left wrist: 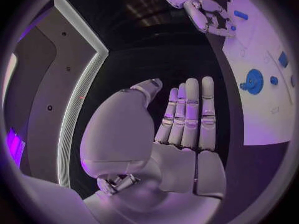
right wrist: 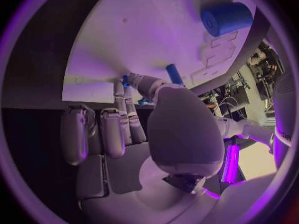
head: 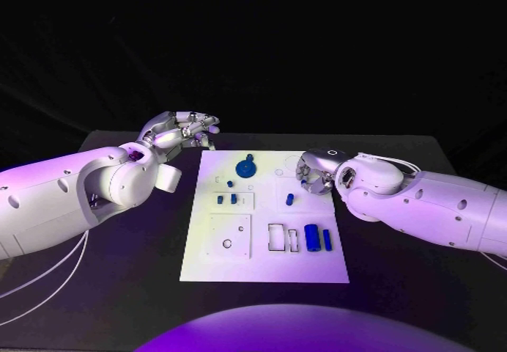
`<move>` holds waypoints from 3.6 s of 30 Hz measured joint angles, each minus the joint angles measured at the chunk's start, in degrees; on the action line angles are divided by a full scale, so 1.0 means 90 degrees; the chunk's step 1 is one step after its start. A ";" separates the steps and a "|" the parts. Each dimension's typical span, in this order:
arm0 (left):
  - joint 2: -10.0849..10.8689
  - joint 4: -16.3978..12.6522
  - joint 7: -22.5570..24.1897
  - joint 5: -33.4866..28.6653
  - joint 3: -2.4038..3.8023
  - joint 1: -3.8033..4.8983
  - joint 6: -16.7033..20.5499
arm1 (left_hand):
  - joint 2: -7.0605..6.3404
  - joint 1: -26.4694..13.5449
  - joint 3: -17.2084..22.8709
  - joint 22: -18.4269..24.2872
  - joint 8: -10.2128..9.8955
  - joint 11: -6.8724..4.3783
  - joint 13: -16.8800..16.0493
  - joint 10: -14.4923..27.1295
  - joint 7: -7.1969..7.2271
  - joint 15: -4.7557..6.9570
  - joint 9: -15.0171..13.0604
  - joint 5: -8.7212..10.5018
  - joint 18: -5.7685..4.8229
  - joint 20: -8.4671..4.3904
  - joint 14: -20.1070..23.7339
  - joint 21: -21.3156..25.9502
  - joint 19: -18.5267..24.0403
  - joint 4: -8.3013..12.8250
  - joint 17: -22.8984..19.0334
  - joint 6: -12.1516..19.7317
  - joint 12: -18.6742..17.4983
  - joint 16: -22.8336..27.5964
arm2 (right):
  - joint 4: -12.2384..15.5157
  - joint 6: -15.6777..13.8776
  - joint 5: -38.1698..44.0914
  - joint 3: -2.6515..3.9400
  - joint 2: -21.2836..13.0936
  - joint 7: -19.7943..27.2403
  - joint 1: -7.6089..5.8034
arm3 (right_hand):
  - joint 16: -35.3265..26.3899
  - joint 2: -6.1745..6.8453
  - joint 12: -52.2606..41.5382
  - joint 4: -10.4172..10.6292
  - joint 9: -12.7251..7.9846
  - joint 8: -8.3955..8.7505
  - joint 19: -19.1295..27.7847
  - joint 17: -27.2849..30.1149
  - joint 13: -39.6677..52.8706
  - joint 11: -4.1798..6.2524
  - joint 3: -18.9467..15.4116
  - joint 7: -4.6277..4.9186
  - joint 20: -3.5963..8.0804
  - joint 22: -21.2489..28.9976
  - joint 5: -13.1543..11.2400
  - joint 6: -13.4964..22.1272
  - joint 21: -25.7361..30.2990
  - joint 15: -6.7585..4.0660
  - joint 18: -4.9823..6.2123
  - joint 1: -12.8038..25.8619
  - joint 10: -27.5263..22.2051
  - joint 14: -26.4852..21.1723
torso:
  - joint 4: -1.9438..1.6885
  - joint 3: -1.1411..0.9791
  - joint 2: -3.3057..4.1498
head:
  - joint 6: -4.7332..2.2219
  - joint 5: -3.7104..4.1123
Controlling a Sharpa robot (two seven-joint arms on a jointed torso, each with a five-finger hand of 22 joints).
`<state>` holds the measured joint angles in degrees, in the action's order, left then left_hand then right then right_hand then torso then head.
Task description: Assemble the parts on the task board
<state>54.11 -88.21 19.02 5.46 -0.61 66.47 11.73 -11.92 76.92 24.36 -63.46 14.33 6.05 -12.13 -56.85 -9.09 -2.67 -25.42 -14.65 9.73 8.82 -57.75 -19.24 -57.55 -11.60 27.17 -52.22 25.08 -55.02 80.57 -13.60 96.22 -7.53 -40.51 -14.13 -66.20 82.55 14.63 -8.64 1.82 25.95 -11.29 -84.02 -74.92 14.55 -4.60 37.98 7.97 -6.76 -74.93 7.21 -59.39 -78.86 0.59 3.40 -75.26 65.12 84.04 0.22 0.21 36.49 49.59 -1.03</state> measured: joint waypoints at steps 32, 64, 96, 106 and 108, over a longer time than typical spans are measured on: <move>-0.0003 0.0020 -0.0091 0.0009 -0.0001 0.0000 -0.0005 | 0.0043 0.0143 0.0034 -0.0001 0.0031 0.0000 0.0020 0.0000 -0.0023 0.0000 -0.0005 -0.0045 0.0000 0.0000 0.0000 0.0024 0.0001 0.0070 0.0000 0.0023 -0.0027 0.0025 | 0.0411 -0.0885 0.0245 -0.0026 -0.0265 -0.0265 0.0105 | 0.0062 -0.0313 -0.0035 -0.0592 0.0485 -0.0397 0.0002 -0.0001 0.0024 -0.0009 0.0518 -0.0180 0.0229 0.0002 -0.0416 -0.0498 -0.0494 -0.0205 -0.0141 -0.0043 0.0581 0.0000 | 0.0002 0.0008 -0.0013 | 0.0033 -0.0001; -0.0171 0.0028 -0.0117 0.0011 -0.0003 -0.0003 -0.0020 | 0.0018 0.0168 0.0034 -0.0002 0.0030 0.0000 0.0033 0.0000 -0.0046 0.0000 -0.0003 -0.0050 0.0000 0.0000 0.0001 0.0024 0.0001 0.0069 0.0001 0.0046 -0.0052 0.0025 | 0.1924 -0.1083 -0.0005 0.0001 0.0313 -0.0148 0.0324 | 0.0062 -0.0337 0.0024 -0.0617 0.0488 -0.0395 0.0002 -0.0001 0.0024 -0.0011 0.0541 -0.0180 0.0228 -0.0001 -0.0365 -0.0497 -0.0519 -0.0204 -0.0141 -0.0069 0.0578 0.0000 | -0.0008 0.0021 -0.0010 | 0.0033 -0.0404; -0.0296 0.0027 -0.0124 0.0013 -0.0003 -0.0002 -0.0022 | 0.0018 0.0168 0.0016 -0.0002 0.0030 0.0000 0.0038 0.0000 -0.0046 0.0000 -0.0002 -0.0049 0.0000 0.0000 0.0001 0.0024 0.0001 0.0087 0.0001 0.0046 -0.0051 0.0025 | 0.1267 -0.0958 0.0034 -0.0060 0.0893 0.0054 0.0858 | 0.0062 -0.0338 0.0074 -0.0643 0.0506 -0.0393 0.0002 0.0001 0.0024 -0.0011 0.0550 -0.0180 0.0228 0.0001 -0.0357 -0.0496 -0.0518 -0.0204 -0.0141 -0.0069 0.0578 0.0000 | 0.0002 0.0014 0.0000 | 0.0046 -0.0776; -0.0291 0.0044 -0.0138 0.0013 -0.0003 -0.0002 -0.0024 | 0.0018 0.0168 0.0016 -0.0002 0.0030 0.0000 0.0038 0.0000 -0.0046 0.0000 -0.0002 -0.0049 0.0000 0.0000 0.0001 0.0024 0.0001 0.0087 0.0001 0.0046 -0.0051 0.0025 | 0.1262 -0.0914 0.0048 -0.0057 0.0891 0.0064 0.0857 | 0.0062 -0.0364 0.0038 -0.0643 0.0506 -0.0392 0.0002 0.0002 0.0024 -0.0010 0.0549 -0.0180 0.0228 0.0002 -0.0344 -0.0495 -0.0518 -0.0204 -0.0141 -0.0044 0.0578 0.0000 | 0.0004 0.0010 -0.0002 | 0.0046 -0.0788; -0.0291 0.0047 -0.0141 0.0013 -0.0003 -0.0002 -0.0024 | 0.0018 0.0168 0.0016 -0.0002 0.0030 0.0000 0.0037 0.0000 -0.0046 0.0000 -0.0002 -0.0049 0.0000 0.0000 0.0001 0.0024 0.0001 0.0087 0.0001 0.0046 -0.0051 0.0025 | 0.1263 -0.0904 0.0050 -0.0057 0.0891 0.0066 0.0858 | 0.0062 -0.0363 0.0038 -0.0643 0.0506 -0.0392 0.0002 0.0002 0.0024 -0.0010 0.0548 -0.0180 0.0228 0.0002 -0.0344 -0.0495 -0.0518 -0.0204 -0.0141 -0.0044 0.0578 0.0000 | 0.0005 0.0010 -0.0002 | 0.0046 -0.0793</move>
<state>51.49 -87.79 17.75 5.57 -0.64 66.45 11.51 -11.75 78.44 24.50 -63.48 14.60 6.05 -11.80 -56.85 -9.50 -2.67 -25.43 -15.10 9.73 8.81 -57.75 -19.02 -57.54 -10.82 27.17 -51.81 24.62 -54.79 91.94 -21.74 96.67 -8.05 -32.49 -13.54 -58.48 83.11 11.35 -8.29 -3.96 30.51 -14.82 -84.00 -74.91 14.77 -4.70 42.91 6.35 -4.71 -74.91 4.11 -63.84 -83.52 -1.24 2.14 -75.66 70.32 84.04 0.26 0.30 36.46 50.01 -8.17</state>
